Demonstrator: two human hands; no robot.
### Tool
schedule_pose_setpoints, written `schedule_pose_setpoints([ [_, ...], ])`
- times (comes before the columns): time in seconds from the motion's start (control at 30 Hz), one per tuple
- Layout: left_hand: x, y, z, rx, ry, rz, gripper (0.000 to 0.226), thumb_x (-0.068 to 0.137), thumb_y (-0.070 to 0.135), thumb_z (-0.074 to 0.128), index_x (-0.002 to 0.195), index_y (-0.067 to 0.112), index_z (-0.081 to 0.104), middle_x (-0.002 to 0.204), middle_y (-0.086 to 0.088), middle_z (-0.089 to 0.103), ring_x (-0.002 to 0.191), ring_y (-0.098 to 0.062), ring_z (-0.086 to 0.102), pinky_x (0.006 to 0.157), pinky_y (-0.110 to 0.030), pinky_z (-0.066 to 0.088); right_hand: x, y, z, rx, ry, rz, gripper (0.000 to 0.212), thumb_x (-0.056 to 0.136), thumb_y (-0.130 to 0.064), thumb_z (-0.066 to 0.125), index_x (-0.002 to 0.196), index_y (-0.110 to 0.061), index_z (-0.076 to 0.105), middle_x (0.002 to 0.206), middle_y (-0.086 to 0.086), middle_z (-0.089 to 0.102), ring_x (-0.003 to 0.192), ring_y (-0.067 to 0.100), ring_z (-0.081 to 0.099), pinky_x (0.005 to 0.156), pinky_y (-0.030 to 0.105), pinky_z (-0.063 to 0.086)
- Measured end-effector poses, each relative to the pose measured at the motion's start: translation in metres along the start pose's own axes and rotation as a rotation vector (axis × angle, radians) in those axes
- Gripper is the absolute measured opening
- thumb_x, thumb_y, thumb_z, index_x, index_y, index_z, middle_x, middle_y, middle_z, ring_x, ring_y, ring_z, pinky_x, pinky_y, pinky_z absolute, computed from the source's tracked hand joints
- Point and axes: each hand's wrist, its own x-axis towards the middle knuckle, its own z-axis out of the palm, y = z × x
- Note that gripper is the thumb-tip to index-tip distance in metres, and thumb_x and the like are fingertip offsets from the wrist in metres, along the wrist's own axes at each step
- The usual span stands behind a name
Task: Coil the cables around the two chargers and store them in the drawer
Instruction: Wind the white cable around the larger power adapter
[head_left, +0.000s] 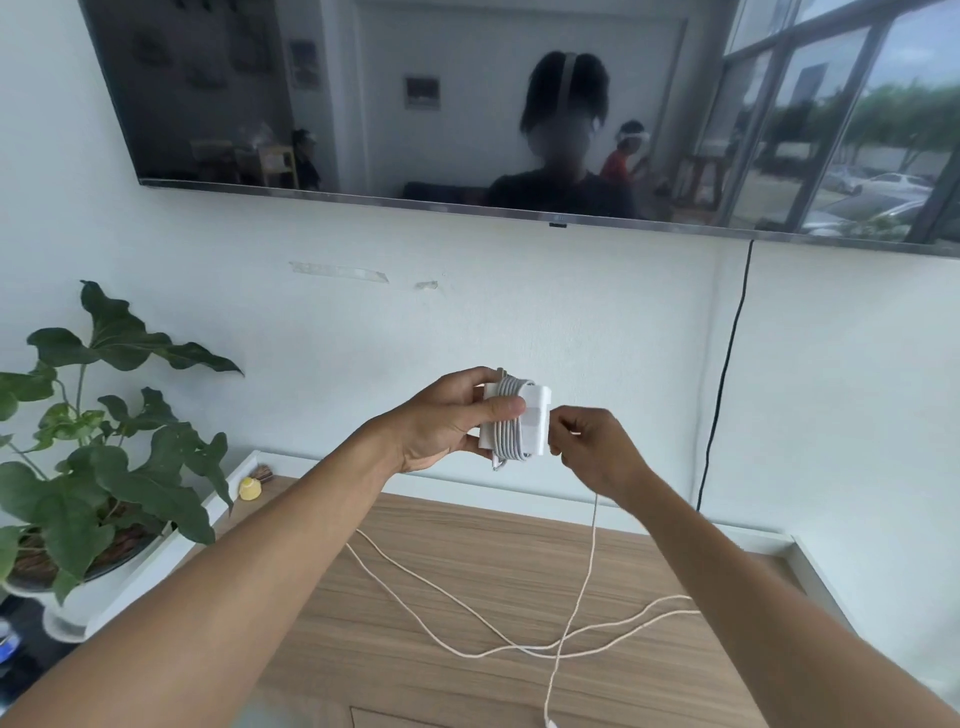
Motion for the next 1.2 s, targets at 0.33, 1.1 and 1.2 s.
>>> schedule_pose_setpoints([
  [0.33,0.004,-0.002,-0.001,0.462,0.063,-0.038,0.026,0.084,0.024,0.073,0.107,0.021,0.060,0.105,-0.006,0.062,0.087,-0.024,0.066,0.076,-0.044,0.058,0.014,-0.041,-0.035,-0.015,-0.225,0.206,0.026,0.089,-0.018,0.060,0.065,-0.013,0.070,0.058,-0.004,0.048,0.050,0.013,0.035,0.046,0.021,0.029],
  [1.1,0.020,-0.015,0.029,0.403,0.314,-0.015,0.036,0.090,0.027,0.066,0.113,0.003,0.052,0.102,-0.011,0.057,0.084,-0.030,0.065,0.064,-0.045,0.060,-0.008,-0.027,-0.005,-0.347,0.406,0.009,0.023,0.094,-0.021,0.046,0.092,-0.019,0.069,0.085,-0.001,0.070,0.077,0.026,0.060,0.067,0.034,0.050],
  [1.2,0.020,-0.020,0.031,0.392,0.329,-0.018,0.034,0.089,0.029,0.067,0.109,0.006,0.052,0.108,-0.014,0.057,0.089,-0.032,0.067,0.063,-0.042,0.061,-0.007,-0.026,-0.005,-0.390,0.391,0.041,0.024,0.094,-0.022,0.044,0.094,-0.022,0.068,0.087,-0.001,0.070,0.079,0.027,0.060,0.064,0.030,0.044],
])
